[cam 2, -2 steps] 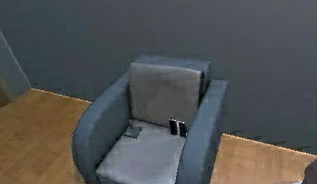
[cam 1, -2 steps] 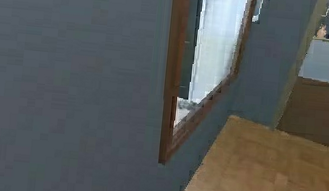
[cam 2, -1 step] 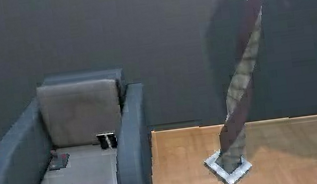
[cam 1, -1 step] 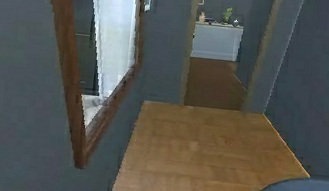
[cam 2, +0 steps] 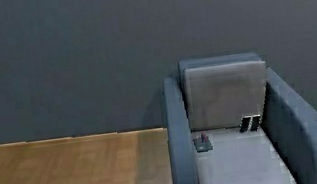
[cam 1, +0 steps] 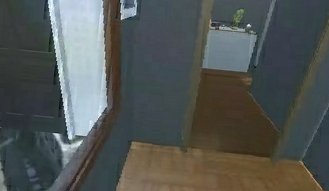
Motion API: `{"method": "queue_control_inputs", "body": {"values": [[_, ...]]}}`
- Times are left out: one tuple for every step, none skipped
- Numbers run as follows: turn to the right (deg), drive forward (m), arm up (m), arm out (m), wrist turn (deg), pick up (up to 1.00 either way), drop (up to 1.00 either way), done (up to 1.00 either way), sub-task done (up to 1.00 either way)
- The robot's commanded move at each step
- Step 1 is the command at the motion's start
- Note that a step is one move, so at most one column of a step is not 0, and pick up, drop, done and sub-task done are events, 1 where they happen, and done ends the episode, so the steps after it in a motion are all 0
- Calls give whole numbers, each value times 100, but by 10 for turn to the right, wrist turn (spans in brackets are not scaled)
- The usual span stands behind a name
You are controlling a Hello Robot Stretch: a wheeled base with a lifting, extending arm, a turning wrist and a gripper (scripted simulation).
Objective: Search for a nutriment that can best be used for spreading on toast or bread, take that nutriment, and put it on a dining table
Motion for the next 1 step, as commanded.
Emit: {"method": "queue_control_inputs", "body": {"values": [[270, 0, 0, 0, 0, 0, 0, 0, 0]]}}
